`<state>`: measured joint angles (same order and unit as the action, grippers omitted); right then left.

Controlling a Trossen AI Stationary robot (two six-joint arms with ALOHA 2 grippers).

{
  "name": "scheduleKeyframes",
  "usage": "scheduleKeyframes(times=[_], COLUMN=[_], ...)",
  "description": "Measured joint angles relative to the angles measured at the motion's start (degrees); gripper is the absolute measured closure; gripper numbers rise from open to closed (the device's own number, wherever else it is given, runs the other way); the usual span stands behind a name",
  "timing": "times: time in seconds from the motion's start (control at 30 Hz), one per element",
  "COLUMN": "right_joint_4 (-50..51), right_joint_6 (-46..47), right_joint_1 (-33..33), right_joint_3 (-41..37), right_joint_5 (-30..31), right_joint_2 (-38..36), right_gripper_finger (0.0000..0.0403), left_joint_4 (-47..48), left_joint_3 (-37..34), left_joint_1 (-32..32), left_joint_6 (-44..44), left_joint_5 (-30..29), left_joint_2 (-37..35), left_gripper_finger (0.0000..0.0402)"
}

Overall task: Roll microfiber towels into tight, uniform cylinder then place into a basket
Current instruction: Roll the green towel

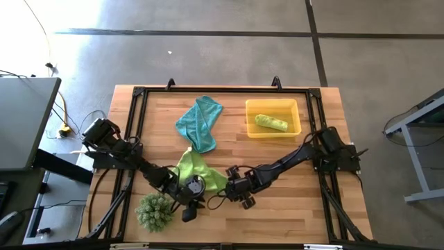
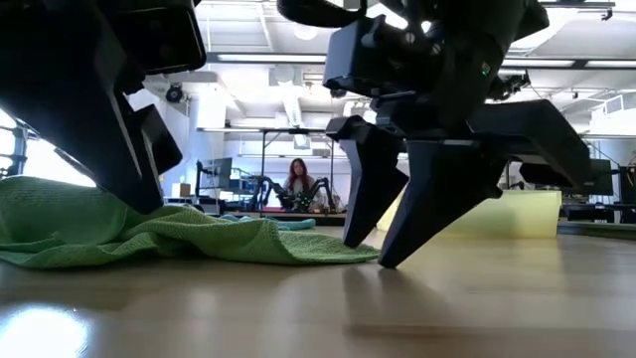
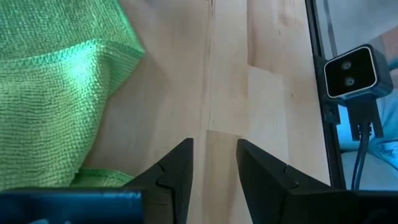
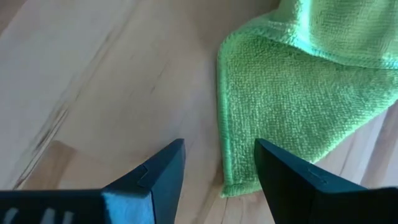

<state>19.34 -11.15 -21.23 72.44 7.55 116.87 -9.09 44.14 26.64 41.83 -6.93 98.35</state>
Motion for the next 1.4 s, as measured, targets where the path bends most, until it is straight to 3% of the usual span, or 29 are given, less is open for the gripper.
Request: scheduleKeyframes(times=[0.37,0.83,0.93,1.2,1.4], right_joint_4=[-0.4,0.1,0.4,6.5,11.2], right_joint_6=[8.0,11.2,12.0,18.7,23.0], right_joint_1=[4.1,4.4,4.4,3.7,1.0], right_joint_3=[0.0,0.0,-0.1,-0.6,-0.5], right_joint_5=[-6.3,-6.6,-7.6,-9.0,-6.3], right_joint_2=[0.4,1.4,0.5,-6.0,-13.0], right_gripper_finger=[0.0281,0.0392,0.0398,0.0401,0.0402], left_joint_4=[-3.3,-6.2,-6.1,-5.8,-5.8], left_joint_3=[0.0,0.1,0.9,4.3,7.5], left_joint_1=[1.7,4.0,3.9,2.9,1.6], left_joint_6=[0.2,0.2,-0.5,-11.5,-25.5], left_joint_5=[0.3,0.3,0.3,-0.1,-5.5], left_joint_2=[0.0,0.0,0.0,0.0,0.0], left_gripper_finger=[0.0289,0.0289,0.0289,0.0289,0.0289])
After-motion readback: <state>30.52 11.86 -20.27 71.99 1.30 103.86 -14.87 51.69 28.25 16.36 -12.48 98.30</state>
